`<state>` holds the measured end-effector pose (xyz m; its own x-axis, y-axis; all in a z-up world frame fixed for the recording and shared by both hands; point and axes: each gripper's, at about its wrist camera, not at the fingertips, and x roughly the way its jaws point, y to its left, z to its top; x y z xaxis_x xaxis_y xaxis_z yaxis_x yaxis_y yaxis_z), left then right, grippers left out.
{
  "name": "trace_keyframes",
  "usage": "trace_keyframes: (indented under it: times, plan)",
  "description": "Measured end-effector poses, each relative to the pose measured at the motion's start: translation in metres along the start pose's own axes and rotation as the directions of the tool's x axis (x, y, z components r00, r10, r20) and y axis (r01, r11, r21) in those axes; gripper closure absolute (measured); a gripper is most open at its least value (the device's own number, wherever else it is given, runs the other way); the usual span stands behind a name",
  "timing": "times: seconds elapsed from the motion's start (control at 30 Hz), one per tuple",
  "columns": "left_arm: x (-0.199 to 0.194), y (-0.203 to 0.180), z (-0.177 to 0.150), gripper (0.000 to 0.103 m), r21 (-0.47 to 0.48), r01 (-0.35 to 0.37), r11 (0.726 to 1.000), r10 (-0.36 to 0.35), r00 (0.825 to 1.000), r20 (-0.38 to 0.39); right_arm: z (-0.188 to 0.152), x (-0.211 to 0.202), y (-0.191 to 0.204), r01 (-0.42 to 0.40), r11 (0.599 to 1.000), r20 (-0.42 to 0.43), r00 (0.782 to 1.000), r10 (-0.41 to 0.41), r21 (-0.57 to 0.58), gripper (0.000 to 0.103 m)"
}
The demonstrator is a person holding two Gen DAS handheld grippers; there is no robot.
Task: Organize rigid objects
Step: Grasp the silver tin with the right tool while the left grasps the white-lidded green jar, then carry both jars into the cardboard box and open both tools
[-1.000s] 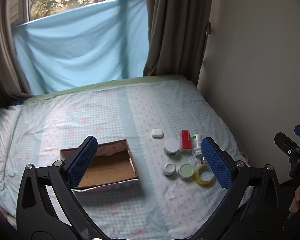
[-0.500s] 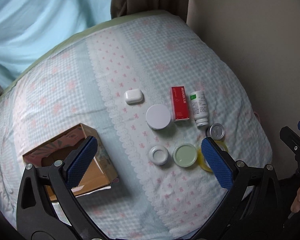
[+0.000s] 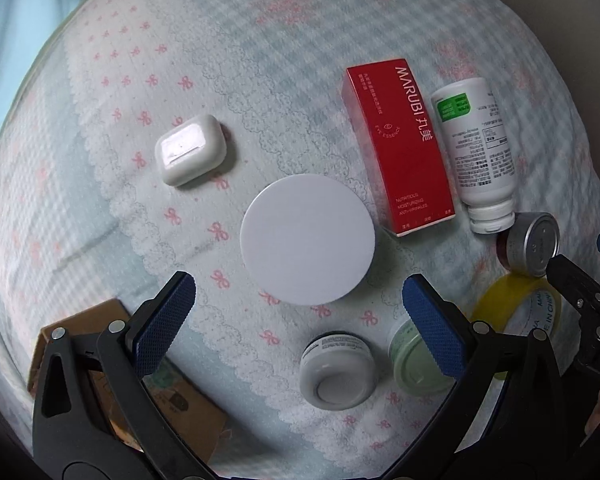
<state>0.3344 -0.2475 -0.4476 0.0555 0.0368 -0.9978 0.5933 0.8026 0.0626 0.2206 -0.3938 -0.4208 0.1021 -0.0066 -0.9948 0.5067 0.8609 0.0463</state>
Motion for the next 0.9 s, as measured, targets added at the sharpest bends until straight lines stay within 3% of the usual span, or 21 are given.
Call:
trace_keyframes:
  times: [0.03,0.1,0.17,0.43,0.5,0.53,0.9]
  plan:
    - [0.006,-0.002,0.003,0.001,0.01,-0.005,1.0,0.005,1.0,-0.007,0.001,0.012,-0.001,0.003,1.0,-0.024,1.0,-0.002,0.011,0.006]
    - [0.017,-0.003,0.008,0.005,0.02,-0.01,1.0,0.01,1.0,-0.019,0.001,0.03,-0.003,0.01,1.0,-0.064,0.998,-0.008,0.03,0.022]
    - [0.024,-0.003,0.012,0.007,0.018,-0.008,1.0,0.008,1.0,-0.029,0.001,0.043,-0.003,0.009,0.999,-0.099,0.995,-0.005,0.038,0.029]
    - [0.041,-0.008,0.023,0.017,0.021,-0.009,1.0,0.009,0.999,-0.036,0.001,0.067,0.002,0.02,1.0,-0.122,0.992,-0.018,0.017,0.037]
    - [0.047,-0.01,0.027,0.034,0.025,0.004,1.0,-0.003,0.999,-0.046,0.006,0.075,0.007,0.022,1.0,-0.13,0.991,-0.019,0.019,0.047]
    - [0.047,-0.01,0.027,0.034,0.022,0.007,1.0,-0.006,0.999,-0.05,0.006,0.075,0.01,0.021,1.0,-0.137,0.99,-0.018,0.019,0.049]
    - [0.03,-0.002,0.017,0.035,-0.005,0.008,1.0,-0.008,1.0,-0.027,0.009,0.074,0.001,0.004,0.999,-0.134,0.991,0.002,0.04,0.052]
